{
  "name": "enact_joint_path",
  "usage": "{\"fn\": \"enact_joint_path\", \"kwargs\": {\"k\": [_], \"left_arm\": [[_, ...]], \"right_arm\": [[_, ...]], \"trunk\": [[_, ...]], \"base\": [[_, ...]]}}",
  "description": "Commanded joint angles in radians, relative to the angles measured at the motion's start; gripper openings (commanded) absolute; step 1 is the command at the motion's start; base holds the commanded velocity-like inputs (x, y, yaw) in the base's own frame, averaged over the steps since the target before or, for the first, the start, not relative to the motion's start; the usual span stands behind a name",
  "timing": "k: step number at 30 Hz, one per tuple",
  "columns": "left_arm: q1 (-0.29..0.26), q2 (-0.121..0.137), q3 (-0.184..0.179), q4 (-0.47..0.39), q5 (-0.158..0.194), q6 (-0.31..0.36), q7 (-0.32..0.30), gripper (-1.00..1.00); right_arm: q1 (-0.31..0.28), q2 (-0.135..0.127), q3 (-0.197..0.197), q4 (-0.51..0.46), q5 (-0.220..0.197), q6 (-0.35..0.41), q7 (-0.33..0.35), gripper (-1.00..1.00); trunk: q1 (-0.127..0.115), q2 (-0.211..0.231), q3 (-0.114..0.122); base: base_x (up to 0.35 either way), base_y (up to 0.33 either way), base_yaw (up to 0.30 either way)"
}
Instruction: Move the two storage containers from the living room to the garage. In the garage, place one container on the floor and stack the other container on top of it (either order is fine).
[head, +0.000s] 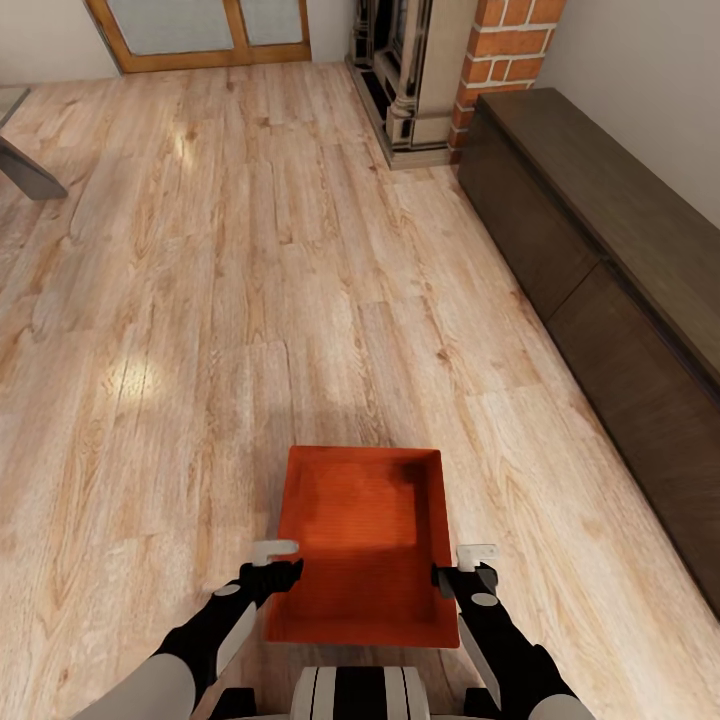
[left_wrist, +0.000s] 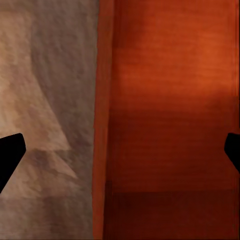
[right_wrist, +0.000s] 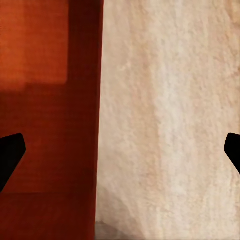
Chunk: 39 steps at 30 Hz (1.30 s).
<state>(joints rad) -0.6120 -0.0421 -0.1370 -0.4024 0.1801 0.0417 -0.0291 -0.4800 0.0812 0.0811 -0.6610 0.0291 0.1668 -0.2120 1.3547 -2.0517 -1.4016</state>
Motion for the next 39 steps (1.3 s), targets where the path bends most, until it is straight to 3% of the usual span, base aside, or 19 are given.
{"fn": "enact_joint_path", "kwargs": {"k": [1,9,14,19,39], "left_arm": [[0.000,-0.004,-0.009,-0.002,0.010,0.004,0.000,1.00],[0.000,-0.026,-0.033,-0.004,0.010,0.004,0.002,1.00],[0.000,-0.028,-0.042,-0.004,0.008,0.005,0.069,1.00],[0.000,-0.024,-0.078,-0.007,0.011,0.005,0.121,1.00],[0.000,-0.018,-0.093,-0.008,0.018,0.004,0.070,1.00]], "right_arm": [[0.000,0.000,0.004,-0.002,0.003,0.008,-0.006,1.00],[0.000,0.000,0.005,-0.002,0.003,0.008,-0.007,1.00],[0.000,0.000,0.005,-0.002,0.002,0.008,-0.007,1.00],[0.000,0.000,0.005,-0.002,0.002,0.008,-0.007,1.00],[0.000,0.000,0.005,-0.002,0.002,0.008,-0.007,1.00]], "trunk": [[0.000,0.000,0.000],[0.000,0.000,0.000],[0.000,0.000,0.000],[0.000,0.000,0.000],[0.000,0.000,0.000]], "base": [[0.000,0.000,0.000],[0.000,0.000,0.000],[0.000,0.000,0.000],[0.000,0.000,0.000],[0.000,0.000,0.000]]}}
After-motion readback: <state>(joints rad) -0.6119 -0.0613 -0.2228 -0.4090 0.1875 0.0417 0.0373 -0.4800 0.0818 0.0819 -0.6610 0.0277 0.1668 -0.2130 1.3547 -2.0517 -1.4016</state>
